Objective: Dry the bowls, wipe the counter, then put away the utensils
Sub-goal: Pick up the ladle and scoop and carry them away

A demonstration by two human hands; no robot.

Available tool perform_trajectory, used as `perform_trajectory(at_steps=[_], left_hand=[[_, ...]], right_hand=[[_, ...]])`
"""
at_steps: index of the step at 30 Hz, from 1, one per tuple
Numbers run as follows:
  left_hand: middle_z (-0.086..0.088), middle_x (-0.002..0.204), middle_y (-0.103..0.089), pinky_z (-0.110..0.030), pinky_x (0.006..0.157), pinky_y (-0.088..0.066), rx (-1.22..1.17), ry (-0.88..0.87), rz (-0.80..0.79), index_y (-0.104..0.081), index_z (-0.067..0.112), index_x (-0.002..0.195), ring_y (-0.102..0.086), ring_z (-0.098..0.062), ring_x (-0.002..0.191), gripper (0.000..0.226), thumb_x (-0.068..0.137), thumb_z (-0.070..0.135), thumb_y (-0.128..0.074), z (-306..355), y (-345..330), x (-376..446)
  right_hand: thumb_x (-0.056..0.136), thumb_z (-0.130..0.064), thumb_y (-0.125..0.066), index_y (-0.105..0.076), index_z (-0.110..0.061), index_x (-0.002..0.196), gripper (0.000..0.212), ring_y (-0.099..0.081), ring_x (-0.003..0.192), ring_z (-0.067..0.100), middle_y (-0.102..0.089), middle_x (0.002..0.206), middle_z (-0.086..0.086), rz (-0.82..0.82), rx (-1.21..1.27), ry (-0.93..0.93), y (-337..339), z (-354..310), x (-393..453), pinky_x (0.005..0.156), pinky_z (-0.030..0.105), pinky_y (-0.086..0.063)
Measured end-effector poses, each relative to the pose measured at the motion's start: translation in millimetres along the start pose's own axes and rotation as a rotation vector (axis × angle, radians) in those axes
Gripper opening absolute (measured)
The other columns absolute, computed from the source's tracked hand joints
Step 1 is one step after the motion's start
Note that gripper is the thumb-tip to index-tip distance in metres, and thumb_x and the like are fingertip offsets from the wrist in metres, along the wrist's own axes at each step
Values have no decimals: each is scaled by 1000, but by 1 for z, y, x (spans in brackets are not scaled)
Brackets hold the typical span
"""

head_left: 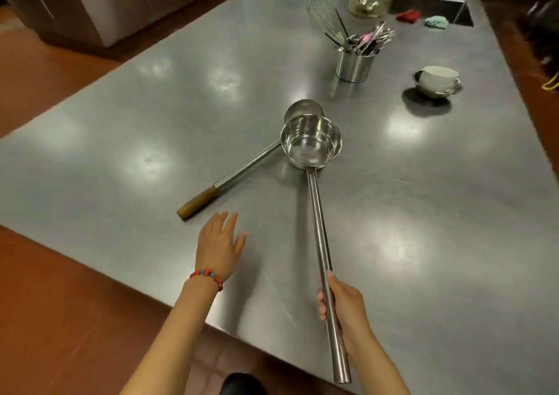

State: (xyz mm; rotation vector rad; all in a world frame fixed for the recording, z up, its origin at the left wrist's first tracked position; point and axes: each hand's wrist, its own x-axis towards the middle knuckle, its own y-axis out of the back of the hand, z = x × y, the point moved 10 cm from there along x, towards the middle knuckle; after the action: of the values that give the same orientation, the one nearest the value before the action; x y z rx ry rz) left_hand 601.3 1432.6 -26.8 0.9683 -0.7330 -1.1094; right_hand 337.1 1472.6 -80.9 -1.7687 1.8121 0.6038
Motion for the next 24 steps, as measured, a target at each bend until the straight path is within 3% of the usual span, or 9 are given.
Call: perform_trajectory(at_steps=[3, 6, 11, 16, 21, 24], left_hand=[[-23, 131, -50, -45, 103, -33, -65, -35, 66, -50, 1, 126, -43, -38, 124, 43, 87, 16, -59, -31, 25, 42], [-26, 113, -58, -44, 89, -40, -136, 21, 34, -57, -1, 116, -50, -42, 109, 33, 84, 11, -59, -60, 31, 81], [-24, 132, -48, -47, 99, -36, -133, 166, -110, -44, 3, 130, -41, -39, 121, 45, 91, 25, -52, -100, 6, 120], [-24, 124, -54, -47, 97, -41, -171, 203, -186, -45, 6, 130, -49, -39, 114, 48, 88, 26, -58, -115, -15, 130], [-18, 99, -66, -30, 77, -41, -311, 194, -267, -64, 4, 107, -58, -34, 94, 31, 83, 23, -65, -108, -29, 125], [-9, 73, -57, -25, 62, -33, -393, 173, -377, -68, 6, 84, -50, -23, 72, 17, 82, 22, -66, -90, -42, 112]], right_hand=[[93, -24, -51, -63, 0, 80, 29, -44, 41, 18, -54, 53, 8, 76, 28, 7, -25, 8, -1, 41, 25, -38], [93, -22, -51, -62, -2, 72, 31, -43, 36, 17, -53, 50, 7, 127, 42, 23, -43, 11, -2, 37, 24, -37], [93, -22, -50, -62, 0, 74, 32, -42, 34, 17, -53, 51, 9, 173, 43, 25, -54, 10, -2, 34, 23, -35], [93, -23, -51, -62, -1, 75, 31, -43, 34, 16, -54, 50, 8, 186, 65, 16, -61, 13, -2, 34, 23, -37], [94, -24, -49, -65, -2, 83, 29, -45, 35, 16, -56, 51, 7, 183, 89, 15, -63, 17, 1, 35, 24, -39], [93, -24, -50, -66, -3, 86, 28, -45, 36, 16, -56, 52, 7, 179, 108, 18, -62, 19, 0, 36, 24, -39]])
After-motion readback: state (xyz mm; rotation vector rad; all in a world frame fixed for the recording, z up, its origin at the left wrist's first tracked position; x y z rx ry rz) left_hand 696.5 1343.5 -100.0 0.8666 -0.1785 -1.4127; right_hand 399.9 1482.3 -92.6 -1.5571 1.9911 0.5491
